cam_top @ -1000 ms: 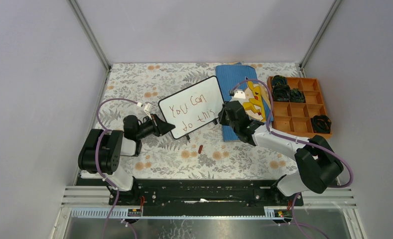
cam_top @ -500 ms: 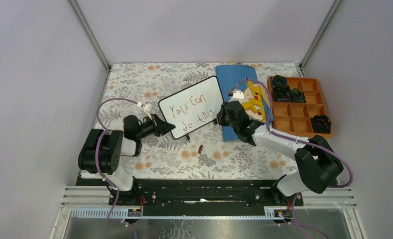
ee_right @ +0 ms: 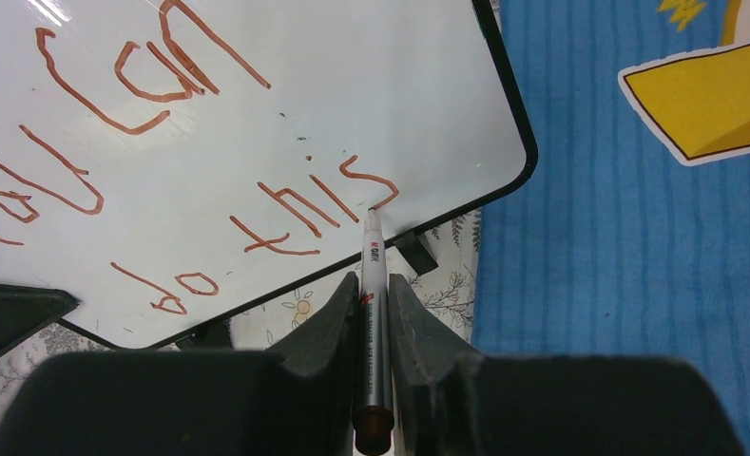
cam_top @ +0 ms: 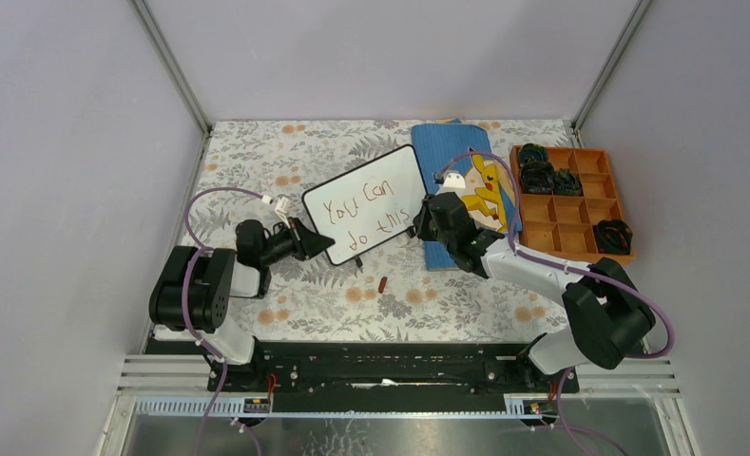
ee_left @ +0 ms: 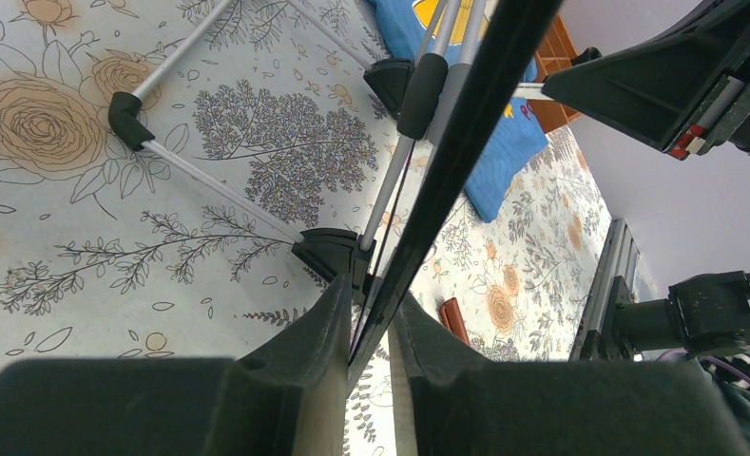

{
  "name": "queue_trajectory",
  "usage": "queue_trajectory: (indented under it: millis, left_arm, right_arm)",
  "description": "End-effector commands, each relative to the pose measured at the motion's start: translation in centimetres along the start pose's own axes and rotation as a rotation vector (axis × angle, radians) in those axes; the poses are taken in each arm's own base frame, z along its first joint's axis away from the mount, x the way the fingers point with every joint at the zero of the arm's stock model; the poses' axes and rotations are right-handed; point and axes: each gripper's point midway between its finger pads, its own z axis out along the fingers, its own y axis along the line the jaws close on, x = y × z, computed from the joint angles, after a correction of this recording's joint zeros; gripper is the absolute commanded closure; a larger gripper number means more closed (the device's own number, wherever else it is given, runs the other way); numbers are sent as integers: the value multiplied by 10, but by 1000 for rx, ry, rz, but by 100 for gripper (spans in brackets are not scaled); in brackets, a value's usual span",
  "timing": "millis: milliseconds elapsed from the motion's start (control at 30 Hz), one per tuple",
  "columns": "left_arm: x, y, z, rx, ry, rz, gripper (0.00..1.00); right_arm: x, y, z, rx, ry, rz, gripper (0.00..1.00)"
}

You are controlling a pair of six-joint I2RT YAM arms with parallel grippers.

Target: Write a sentence on the whiteboard

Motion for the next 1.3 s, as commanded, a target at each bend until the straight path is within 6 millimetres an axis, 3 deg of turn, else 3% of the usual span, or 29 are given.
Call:
queue_trajectory:
  millis: [0,333,600,767,1033,1267]
  left_arm:
    - [4,10,2,-37,12,-1,75]
    - [4,10,2,-38,12,-2,75]
    - [5,11,3,-35,17,-10,75]
    - [5,12,2,-37,16,-18,75]
    - [5,13,2,-40,16,-22,75]
    - [5,13,2,-39,16,-22,75]
  right_arm:
    - [-23,13,-5,-40,-48,20,100]
    - [-62,11,-71,-88,-173,99,100]
    - [-69,-31,-97,2,-375,236,100]
    - [-61,-41,-89,11,-400,272,100]
    - [-61,-31,-68,-55,-348,371,100]
    - [-58,-25,-48,-54,-304,317,100]
